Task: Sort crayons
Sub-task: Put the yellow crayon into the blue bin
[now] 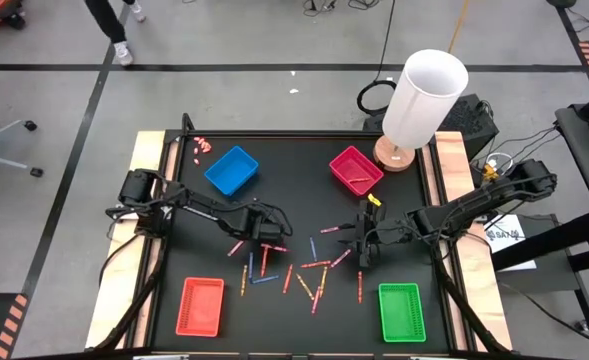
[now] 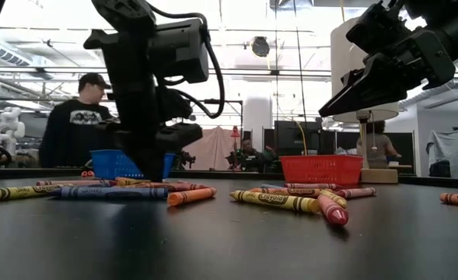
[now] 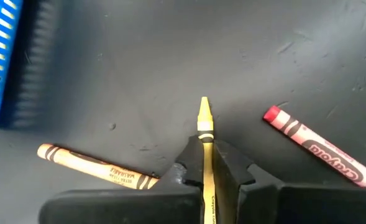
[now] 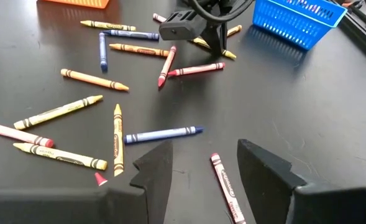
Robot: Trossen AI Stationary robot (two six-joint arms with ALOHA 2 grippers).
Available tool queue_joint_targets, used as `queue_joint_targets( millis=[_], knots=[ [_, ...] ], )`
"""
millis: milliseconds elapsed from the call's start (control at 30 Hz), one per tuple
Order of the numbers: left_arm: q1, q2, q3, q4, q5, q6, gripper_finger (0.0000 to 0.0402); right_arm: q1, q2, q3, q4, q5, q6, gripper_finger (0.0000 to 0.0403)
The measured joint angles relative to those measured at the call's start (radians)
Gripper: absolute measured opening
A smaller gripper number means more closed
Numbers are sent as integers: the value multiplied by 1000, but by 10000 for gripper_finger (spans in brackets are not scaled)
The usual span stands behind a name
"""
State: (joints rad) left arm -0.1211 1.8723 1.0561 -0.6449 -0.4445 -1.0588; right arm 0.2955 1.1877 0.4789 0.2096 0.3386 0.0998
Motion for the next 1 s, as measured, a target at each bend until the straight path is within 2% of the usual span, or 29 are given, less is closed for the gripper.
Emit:
queue_joint_targets(
  millis=[300,567,1000],
  knots=[
    [3,-33,-2,16,3,-1,7,0,0,0,-1,0,-8,167],
    [2,-134,-1,29,-13,56,4,0,0,0,-2,0,-8,167],
    [-33,-296,0,236,-57,342,5,0,0,0,-4,0,-8,167]
  ],
)
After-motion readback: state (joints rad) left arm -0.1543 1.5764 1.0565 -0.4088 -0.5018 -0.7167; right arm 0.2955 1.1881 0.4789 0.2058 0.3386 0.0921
